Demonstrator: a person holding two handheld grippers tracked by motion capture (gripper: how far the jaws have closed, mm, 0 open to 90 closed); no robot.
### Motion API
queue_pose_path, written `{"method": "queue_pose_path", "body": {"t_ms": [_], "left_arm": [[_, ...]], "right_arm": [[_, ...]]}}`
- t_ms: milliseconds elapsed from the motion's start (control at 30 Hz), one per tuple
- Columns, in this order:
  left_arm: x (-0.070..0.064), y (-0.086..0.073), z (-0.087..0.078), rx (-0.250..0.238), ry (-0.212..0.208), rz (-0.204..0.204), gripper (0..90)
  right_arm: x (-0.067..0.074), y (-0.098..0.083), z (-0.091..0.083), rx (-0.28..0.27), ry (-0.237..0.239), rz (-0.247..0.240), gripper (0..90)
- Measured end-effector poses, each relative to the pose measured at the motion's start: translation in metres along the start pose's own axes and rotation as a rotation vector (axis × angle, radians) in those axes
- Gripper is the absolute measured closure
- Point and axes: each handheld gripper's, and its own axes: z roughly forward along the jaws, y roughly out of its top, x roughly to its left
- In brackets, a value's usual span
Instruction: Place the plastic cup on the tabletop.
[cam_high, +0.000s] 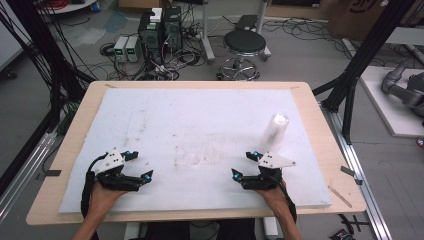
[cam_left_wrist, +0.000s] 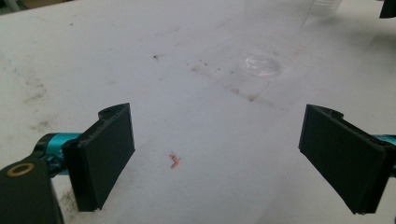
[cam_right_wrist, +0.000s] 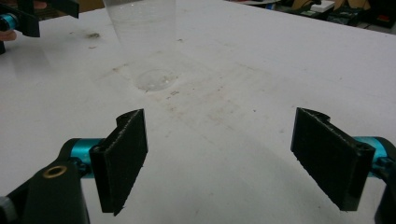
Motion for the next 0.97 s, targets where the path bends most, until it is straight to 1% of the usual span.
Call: {"method": "queue_pose_path", "body": {"t_ms": [33,100,267,367,533,800,867,967], "left_arm": [[0.0014,-0.0003,-0.0014,-0.006,-0.002,-0.005,10.4],[0.0014,-0.0013,-0.0029,-0.024,0.010,-0.014,10.4],[0.0009,-0.0020,-0.0045,-0.035,0.020,-0.007,10.4],[0.0009,-0.0027,-0.0059,-0.047,0.023,-0.014,10.5],[0.0025,-0.0033,-0.0067,-0.056,0.030,-0.033,10.5],[0.0016,-0.0029,-0.0058,-0.047,0.036,-0.022,10.5],[0.0015,-0.0032,-0.0061,-0.052,0.036,-0.025,10.5],[-0.0004,-0.0037,-0.0070,-0.063,0.042,-0.014,10.5]], "right_arm": [[0.0006,-0.0001,-0.0003,0.000,-0.001,0.007,18.8],[0.0002,-0.0002,-0.0005,-0.006,-0.012,0.003,18.8],[-0.0005,-0.0001,0.0003,0.002,-0.018,0.015,18.9],[-0.0007,-0.0001,0.0000,0.003,-0.022,0.024,18.8],[-0.0005,-0.0003,-0.0004,-0.003,-0.022,0.021,18.8],[-0.0017,-0.0005,-0.0007,-0.005,-0.020,0.032,18.8],[-0.0018,-0.0006,-0.0009,-0.007,-0.019,0.036,18.8],[-0.0022,-0.0008,-0.0012,-0.013,-0.024,0.034,18.8]]}}
